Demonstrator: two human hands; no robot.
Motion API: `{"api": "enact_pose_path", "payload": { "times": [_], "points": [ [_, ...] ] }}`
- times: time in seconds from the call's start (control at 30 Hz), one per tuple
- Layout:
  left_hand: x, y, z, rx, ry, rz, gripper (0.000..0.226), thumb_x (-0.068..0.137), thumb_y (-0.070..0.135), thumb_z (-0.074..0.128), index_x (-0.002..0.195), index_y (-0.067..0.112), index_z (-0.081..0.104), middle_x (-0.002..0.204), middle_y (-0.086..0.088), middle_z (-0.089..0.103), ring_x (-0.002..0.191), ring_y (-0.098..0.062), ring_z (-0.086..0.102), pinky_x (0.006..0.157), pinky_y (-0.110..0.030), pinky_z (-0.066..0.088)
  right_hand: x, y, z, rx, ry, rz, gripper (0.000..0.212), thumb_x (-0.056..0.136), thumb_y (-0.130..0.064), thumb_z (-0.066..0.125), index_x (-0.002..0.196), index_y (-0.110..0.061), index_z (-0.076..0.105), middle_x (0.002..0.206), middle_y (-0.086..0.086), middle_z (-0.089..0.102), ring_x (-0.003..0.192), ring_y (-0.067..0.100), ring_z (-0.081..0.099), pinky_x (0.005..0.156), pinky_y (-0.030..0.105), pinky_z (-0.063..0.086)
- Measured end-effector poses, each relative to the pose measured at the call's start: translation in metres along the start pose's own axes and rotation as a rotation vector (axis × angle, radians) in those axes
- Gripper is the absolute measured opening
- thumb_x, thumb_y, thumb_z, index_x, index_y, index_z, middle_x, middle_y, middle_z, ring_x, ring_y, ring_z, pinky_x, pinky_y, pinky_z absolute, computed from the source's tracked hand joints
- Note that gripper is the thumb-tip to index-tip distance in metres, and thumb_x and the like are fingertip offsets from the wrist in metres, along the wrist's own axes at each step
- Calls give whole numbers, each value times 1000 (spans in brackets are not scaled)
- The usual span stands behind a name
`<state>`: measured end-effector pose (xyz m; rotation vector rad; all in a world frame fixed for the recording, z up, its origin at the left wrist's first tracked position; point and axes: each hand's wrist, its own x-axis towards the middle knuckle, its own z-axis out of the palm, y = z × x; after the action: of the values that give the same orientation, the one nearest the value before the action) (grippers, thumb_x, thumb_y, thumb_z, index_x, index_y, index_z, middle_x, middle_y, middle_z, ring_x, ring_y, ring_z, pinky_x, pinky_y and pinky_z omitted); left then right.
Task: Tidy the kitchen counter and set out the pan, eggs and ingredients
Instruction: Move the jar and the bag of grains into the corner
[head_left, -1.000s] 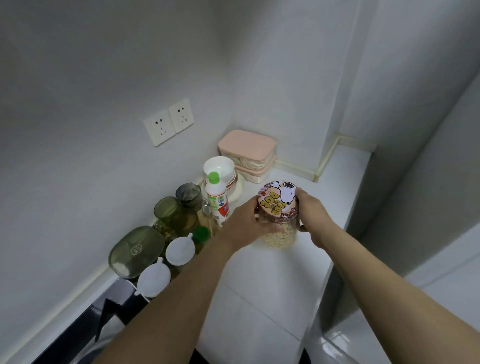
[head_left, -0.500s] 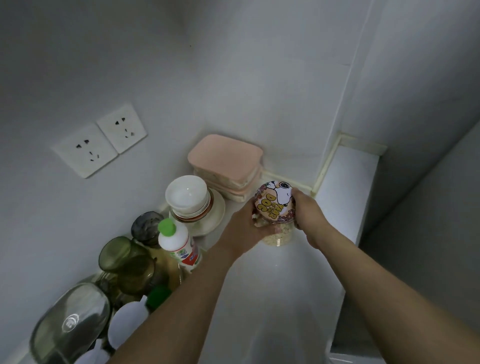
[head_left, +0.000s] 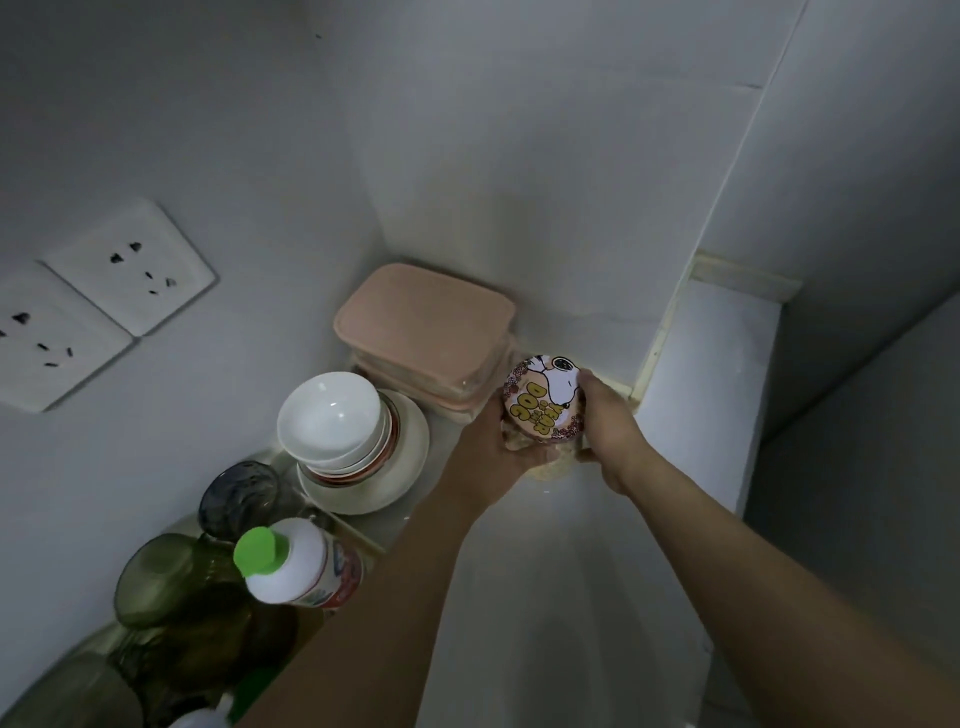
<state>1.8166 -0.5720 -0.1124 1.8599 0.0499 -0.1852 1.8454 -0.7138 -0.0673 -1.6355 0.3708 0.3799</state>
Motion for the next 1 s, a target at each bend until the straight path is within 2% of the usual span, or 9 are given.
{"api": "enact_pose_path", "payload": {
  "times": [0.1,0.23,0.4,0.57,0.7,0.77,0.83,0.9,1.0],
  "points": [
    [7,-2,3,-43,19,6,78,62,29,84,128,45,46,125,20,60,119,-5,55,104,-43,45,11,-3,1,2,7,-28,42,100,-36,26,87,-33,65,91,-10,70,79,6,62,62,23,40],
    [15,-5,5,-79,48,11,79,62,30,85,131,39,46,127,17,60,120,-6,55,105,-45,44,21,-5,1,0,1,-55,41,101,-32,26,85,-32,63,86,-11,67,73,2,59,58,20,38],
    [22,-7,5,-72,56,4,79,63,27,84,131,37,46,123,20,61,116,-3,56,102,-33,45,31,-3,1,-6,-7,-61,40,101,-31,25,95,-28,64,86,-10,68,72,2,58,56,18,40],
    [30,-9,0,-86,46,13,70,73,8,82,129,31,47,113,31,61,106,14,55,86,-7,42,40,-2,0,-43,-38,-43,38,100,-37,27,104,-29,64,102,-4,67,83,3,57,65,24,41],
    [37,-12,-2,-100,34,21,69,75,2,78,133,23,46,115,29,60,107,15,54,85,-5,41,44,8,-10,61,-84,76,37,92,-56,45,102,-27,66,106,-3,69,93,11,60,82,32,48],
    [39,-15,-3,-92,34,30,69,76,2,78,135,19,46,120,25,59,110,13,54,88,-6,41,43,13,-14,114,-91,144,56,77,-69,57,110,-25,66,111,-4,69,103,14,62,89,37,51],
    [41,-17,-2,-70,30,43,72,77,5,78,139,17,44,122,25,58,113,11,53,90,-7,40,45,14,-15,124,-92,183,74,60,-79,62,112,-26,67,113,-3,69,104,18,63,83,37,54],
    [42,-18,1,-61,45,50,72,77,6,78,139,16,44,122,26,58,113,11,53,91,-7,40,47,10,-15,144,-76,215,82,53,-81,66,112,-24,67,114,0,68,103,20,64,77,36,56],
    [45,-16,4,-48,66,66,72,77,7,78,139,16,44,125,21,59,115,7,54,96,-14,41,49,3,-15,191,-84,234,59,75,-67,61,109,-19,67,103,0,71,90,16,66,68,31,54]
  ]
}}
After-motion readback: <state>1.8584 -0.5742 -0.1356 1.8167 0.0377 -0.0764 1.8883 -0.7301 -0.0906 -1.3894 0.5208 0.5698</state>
